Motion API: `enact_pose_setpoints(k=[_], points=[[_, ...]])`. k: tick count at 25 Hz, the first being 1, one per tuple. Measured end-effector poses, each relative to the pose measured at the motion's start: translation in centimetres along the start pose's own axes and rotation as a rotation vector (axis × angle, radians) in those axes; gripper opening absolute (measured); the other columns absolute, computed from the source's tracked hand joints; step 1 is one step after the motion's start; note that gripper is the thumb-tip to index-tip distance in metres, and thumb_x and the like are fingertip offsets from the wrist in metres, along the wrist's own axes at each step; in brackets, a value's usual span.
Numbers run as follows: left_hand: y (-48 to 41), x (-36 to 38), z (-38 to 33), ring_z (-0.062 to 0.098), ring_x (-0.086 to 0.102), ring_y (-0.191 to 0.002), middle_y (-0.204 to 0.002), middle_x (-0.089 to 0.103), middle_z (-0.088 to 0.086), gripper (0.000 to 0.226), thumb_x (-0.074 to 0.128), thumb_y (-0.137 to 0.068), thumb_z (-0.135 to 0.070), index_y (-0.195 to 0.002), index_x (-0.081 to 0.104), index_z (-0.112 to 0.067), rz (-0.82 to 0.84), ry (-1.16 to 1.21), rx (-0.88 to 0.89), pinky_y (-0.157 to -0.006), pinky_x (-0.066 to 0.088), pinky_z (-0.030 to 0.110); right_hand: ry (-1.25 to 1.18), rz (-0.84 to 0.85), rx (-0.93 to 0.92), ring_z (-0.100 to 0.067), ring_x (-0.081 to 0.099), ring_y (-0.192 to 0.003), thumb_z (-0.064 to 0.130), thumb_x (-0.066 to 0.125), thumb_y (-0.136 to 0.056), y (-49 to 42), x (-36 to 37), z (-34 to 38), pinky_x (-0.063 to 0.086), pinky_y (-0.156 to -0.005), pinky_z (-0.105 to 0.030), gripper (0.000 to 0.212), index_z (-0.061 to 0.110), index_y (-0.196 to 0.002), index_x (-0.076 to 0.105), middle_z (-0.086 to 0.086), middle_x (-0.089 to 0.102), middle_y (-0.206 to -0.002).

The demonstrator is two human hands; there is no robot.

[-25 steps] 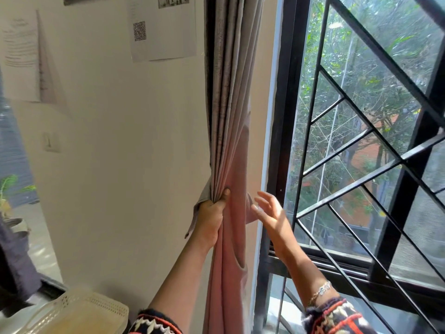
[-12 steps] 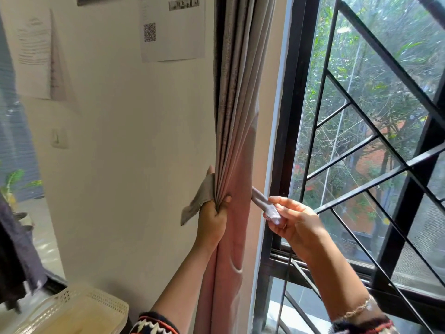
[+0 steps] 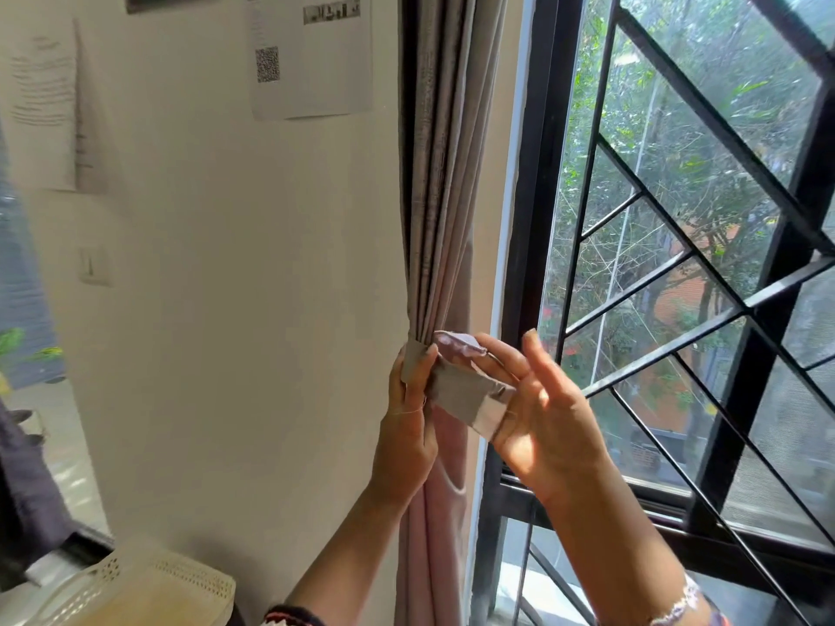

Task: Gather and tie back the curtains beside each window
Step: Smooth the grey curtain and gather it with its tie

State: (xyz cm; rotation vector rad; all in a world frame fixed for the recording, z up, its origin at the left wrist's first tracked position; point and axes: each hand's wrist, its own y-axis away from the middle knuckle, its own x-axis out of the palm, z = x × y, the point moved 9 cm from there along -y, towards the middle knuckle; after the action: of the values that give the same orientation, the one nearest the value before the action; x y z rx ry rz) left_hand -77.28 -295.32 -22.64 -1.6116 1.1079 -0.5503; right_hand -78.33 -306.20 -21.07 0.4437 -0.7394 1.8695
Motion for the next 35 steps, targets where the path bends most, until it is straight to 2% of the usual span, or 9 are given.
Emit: enact_pose_setpoints(k=[2, 5, 8, 12, 16, 21, 27, 31, 35], points=[[0.2, 0.0, -0.3, -0.006, 0.036, -0.122, -0.148, 0.022, 0.026, 0.086, 0.051, -0.086, 0.008, -0.142, 0.013, -0.047, 0.021, -0.056, -0.002, -0.095, 0.034, 0.0, 0.158, -0.033, -0.076, -0.021, 0.068, -0.09, 0.007, 0.07, -0.069, 0.2, -0.2, -0.3, 0.052, -0.084, -0.037, 0.045, 0.013, -0.113, 0.062, -0.008, 0.071, -0.1], [0.5, -1.8, -1.6, 0.016, 0.04, -0.129, -0.15, 0.019, 0.019, 0.049, 0.049, -0.092, -0.022, -0.138, 0.032, -0.025, -0.097, -0.186, 0.013, -0.101, 0.04, 0.022, 0.452, -0.14, -0.197, -0.016, 0.066, -0.093, -0.03, 0.043, -0.07, 0.1, -1.3, -0.2, 0.053, -0.086, -0.032, 0.068, 0.013, -0.12, 0.058, -0.009, 0.068, -0.108], [-0.7, -3.9, -4.1, 0.025, 0.039, -0.129, -0.135, 0.049, 0.012, 0.04, 0.041, -0.093, -0.042, -0.126, 0.045, -0.018, -0.25, -0.368, 0.102, -0.106, 0.032, 0.043, 0.555, -0.131, -0.287, -0.015, 0.066, -0.099, -0.034, 0.028, -0.07, 0.1, -1.4, 0.3, 0.054, -0.085, -0.027, 0.074, 0.014, -0.117, 0.06, -0.004, 0.071, -0.105], [-2.9, -2.7, -6.5, 0.029, 0.061, -0.104, -0.099, 0.069, 0.007, 0.029, 0.054, -0.085, -0.03, -0.103, 0.069, -0.013, -0.107, -0.594, 0.285, -0.093, 0.043, 0.055, 0.601, -0.037, -0.315, -0.016, 0.069, -0.092, -0.034, 0.03, -0.073, 0.1, -0.9, 0.7, 0.055, -0.075, -0.022, 0.071, 0.018, -0.109, 0.063, -0.001, 0.073, -0.096], [-3.2, -3.1, -7.0, 0.026, 0.064, -0.087, -0.081, 0.069, 0.003, 0.028, 0.05, -0.083, -0.028, -0.079, 0.072, -0.011, -0.128, -0.594, 0.265, -0.081, 0.042, 0.036, 0.762, 0.017, -0.379, -0.018, 0.066, -0.1, -0.033, 0.035, -0.072, 0.6, -1.1, 1.5, 0.054, -0.081, -0.027, 0.065, 0.013, -0.108, 0.064, -0.005, 0.071, -0.102], [-3.3, -3.5, -6.2, 0.028, 0.064, -0.087, -0.076, 0.069, 0.004, 0.031, 0.044, -0.086, -0.025, -0.074, 0.065, -0.006, -0.057, -0.43, 0.129, -0.079, 0.036, 0.028, 1.077, -0.101, -0.669, -0.001, 0.063, -0.076, -0.027, 0.055, -0.071, 0.9, -1.0, 5.7, 0.05, -0.069, -0.016, 0.047, 0.017, -0.086, 0.064, 0.016, 0.068, -0.077], [-3.2, -3.7, -4.2, 0.017, 0.052, -0.087, -0.088, 0.06, 0.013, 0.038, 0.04, -0.096, -0.027, -0.085, 0.064, -0.001, -0.009, -0.168, -0.089, -0.076, 0.044, 0.023, 1.211, 0.003, -0.903, -0.02, 0.066, -0.077, -0.016, 0.059, -0.075, -1.8, 3.3, 7.5, 0.056, -0.072, -0.036, 0.021, -0.001, -0.087, 0.067, -0.004, 0.066, -0.083], [-3.0, -4.4, -2.6, 0.005, 0.051, -0.082, -0.094, 0.053, 0.013, 0.012, 0.054, -0.089, -0.006, -0.09, 0.062, 0.002, -0.023, -0.095, -0.179, -0.076, 0.041, 0.004, 1.318, -0.037, -1.024, -0.01, 0.051, -0.076, -0.006, 0.071, -0.072, -3.0, 5.0, 6.9, 0.044, -0.07, -0.014, 0.017, -0.004, -0.084, 0.059, -0.001, 0.049, -0.091], [-2.8, -5.1, -1.8, 0.006, 0.053, -0.075, -0.091, 0.051, 0.006, 0.004, 0.054, -0.088, -0.004, -0.087, 0.058, -0.006, -0.039, -0.046, -0.228, -0.067, 0.039, 0.001, 1.446, 0.071, -1.214, -0.026, 0.06, -0.079, 0.003, 0.059, -0.083, -2.2, 5.9, 4.9, 0.043, -0.075, -0.023, 0.011, -0.002, -0.078, 0.067, -0.011, 0.064, -0.084]])
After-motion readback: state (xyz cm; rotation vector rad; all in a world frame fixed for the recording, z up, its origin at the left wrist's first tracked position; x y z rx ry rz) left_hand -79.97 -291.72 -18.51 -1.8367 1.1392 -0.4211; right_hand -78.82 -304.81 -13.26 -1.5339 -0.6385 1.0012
